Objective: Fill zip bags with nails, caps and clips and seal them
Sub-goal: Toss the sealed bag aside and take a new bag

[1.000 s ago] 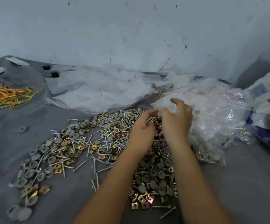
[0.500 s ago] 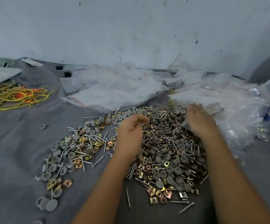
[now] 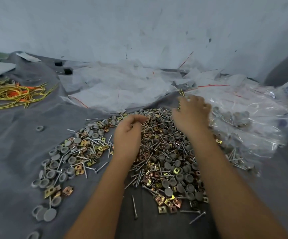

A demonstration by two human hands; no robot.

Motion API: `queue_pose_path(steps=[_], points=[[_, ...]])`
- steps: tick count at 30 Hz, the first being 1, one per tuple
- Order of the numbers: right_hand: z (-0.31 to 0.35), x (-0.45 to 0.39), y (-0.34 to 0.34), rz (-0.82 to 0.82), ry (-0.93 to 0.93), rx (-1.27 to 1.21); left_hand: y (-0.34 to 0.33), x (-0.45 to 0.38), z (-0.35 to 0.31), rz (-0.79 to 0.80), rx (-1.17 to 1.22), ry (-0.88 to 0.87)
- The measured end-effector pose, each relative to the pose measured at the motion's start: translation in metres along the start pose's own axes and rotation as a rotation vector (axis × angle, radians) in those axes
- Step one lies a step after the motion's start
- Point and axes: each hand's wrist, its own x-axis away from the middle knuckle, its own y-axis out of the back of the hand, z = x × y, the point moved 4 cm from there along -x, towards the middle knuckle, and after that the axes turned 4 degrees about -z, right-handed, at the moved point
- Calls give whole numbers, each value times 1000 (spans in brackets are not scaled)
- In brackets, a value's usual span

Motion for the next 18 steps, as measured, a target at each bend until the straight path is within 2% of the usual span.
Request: queue_pose_path(steps=[4,7,11,14,16,18], points=[[87,-8,-32,153,268,-189,30,-10,2,-255,90,-56],[133,-22,-57,271,361,-323,40,-11,5,-395,200,-77],[162,-45,-83,411,265,-406,39,-14,13,-438,242,-43],[161,-51,-95,572,215,-210,40,-18,18,-454,290,-17],[162,-52,-93,563,243,-91,40,-20,20,-458,310,-4],[161,-54,-84,425,213,-122,39,-22,21,-460,314,5]])
